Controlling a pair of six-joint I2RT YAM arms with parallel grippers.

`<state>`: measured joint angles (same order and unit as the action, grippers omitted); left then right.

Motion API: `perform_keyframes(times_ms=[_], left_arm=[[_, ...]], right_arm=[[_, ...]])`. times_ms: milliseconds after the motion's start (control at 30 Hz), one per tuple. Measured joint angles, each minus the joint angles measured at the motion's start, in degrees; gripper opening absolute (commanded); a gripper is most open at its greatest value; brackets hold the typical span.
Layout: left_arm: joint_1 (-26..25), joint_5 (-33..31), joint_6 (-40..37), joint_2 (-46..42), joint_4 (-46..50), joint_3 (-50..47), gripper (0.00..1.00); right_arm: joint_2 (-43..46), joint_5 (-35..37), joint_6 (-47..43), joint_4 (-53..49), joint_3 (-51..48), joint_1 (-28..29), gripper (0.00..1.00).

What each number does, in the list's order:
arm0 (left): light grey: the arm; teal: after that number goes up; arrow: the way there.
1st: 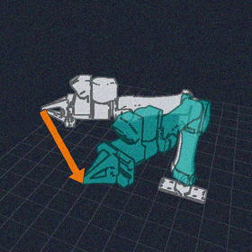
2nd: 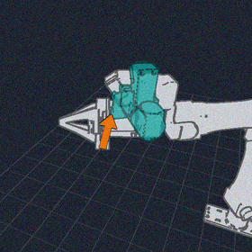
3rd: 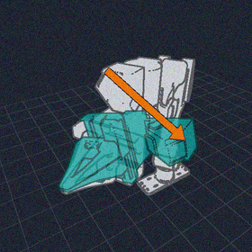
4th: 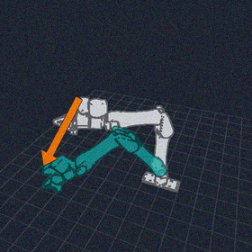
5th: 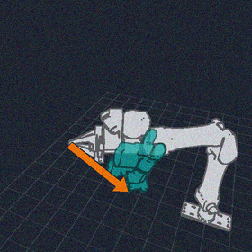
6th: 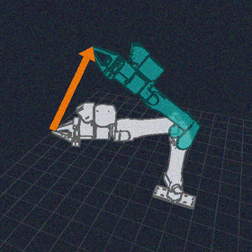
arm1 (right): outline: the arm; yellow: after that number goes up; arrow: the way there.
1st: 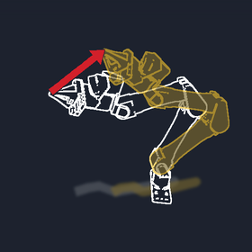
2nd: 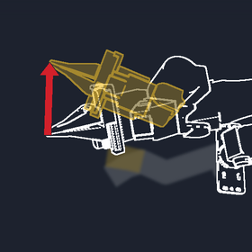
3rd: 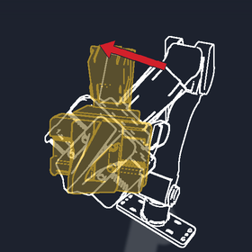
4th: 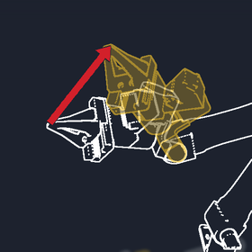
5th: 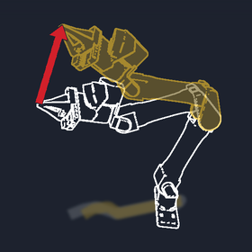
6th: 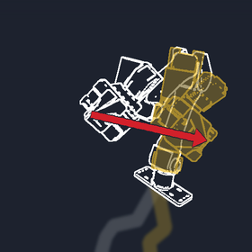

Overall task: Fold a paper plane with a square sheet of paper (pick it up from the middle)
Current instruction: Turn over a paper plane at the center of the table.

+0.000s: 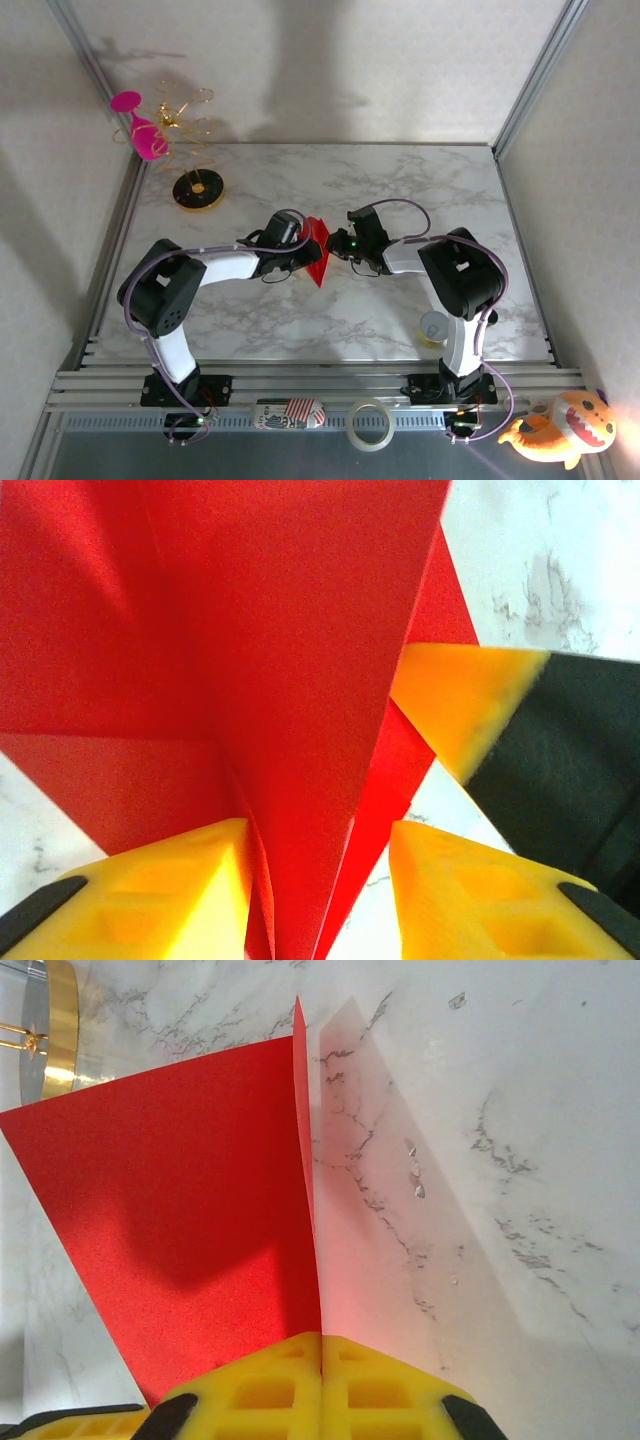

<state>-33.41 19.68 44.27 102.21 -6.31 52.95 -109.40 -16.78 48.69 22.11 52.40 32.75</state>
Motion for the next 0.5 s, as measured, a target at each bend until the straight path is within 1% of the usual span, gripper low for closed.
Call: perform_keyframes(times_ms=[333,500], left_arm=[[-1.55,-0.04,-2.80,1.88,2.47,2.86,0.42],[-2.05,-1.31,-4.22,2.64,4.66,4.20,0.41]], right_arm=[[0.00,0.02,0.02,-0.02,0.04,0.00,0.06],[0.00,0.02,0.02,-0.02,0.26,0.00,0.06]])
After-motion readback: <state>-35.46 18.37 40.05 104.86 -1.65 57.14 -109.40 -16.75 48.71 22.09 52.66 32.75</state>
